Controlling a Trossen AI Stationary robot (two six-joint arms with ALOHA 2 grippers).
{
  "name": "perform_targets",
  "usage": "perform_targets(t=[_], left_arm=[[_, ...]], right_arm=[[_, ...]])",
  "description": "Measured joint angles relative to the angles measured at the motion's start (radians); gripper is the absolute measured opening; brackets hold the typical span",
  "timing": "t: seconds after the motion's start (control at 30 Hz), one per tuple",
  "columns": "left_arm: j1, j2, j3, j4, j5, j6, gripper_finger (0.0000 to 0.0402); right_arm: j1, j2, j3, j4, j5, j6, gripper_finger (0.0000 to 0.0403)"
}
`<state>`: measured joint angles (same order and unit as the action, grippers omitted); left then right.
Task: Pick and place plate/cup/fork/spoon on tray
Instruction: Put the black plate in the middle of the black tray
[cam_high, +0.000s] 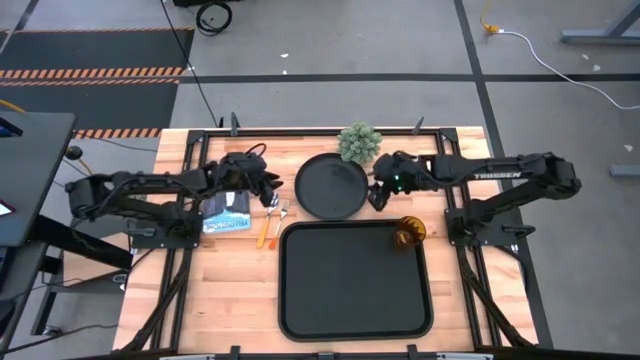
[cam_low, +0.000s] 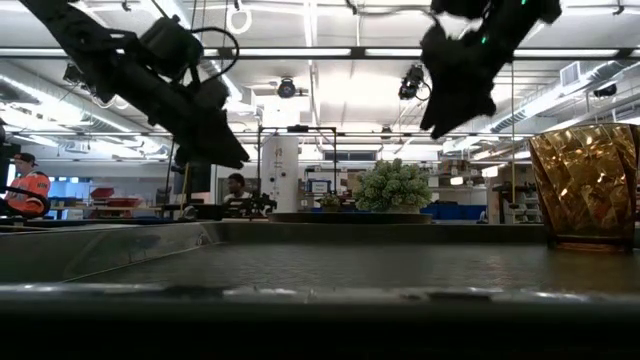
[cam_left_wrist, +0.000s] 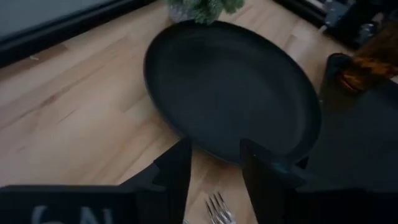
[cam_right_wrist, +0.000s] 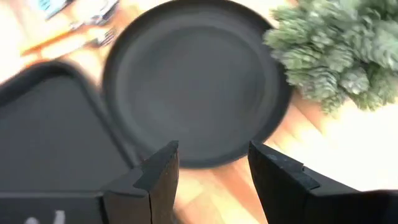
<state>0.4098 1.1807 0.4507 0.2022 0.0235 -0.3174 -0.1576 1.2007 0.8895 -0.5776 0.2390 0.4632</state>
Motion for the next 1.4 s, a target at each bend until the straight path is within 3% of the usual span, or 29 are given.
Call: perform_targets(t=[0.3, 0.77, 1.07, 1.4], left_arm=[[0.016, 0.122, 0.063, 0.024, -0.013, -0.009, 0.0211], [0.032, 0.164, 0.108, -0.002, -0.038, 0.067, 0.0193], [0.031, 0.164, 0.108, -0.013, -0.038, 0.079, 0.0188], [0.029, 0.164, 0.108, -0.015, -0.038, 0.08, 0.0188]], right_arm=[[-0.15, 0.031, -0.1, 0.049, 0.013, 0.143, 0.022], [-0.229, 0.28, -0.109, 0.213, -0.082, 0.171, 0.0226], [-0.232, 0.396, -0.109, 0.297, -0.081, 0.199, 0.0192], [-0.233, 0.425, -0.109, 0.317, -0.111, 0.197, 0.0134]])
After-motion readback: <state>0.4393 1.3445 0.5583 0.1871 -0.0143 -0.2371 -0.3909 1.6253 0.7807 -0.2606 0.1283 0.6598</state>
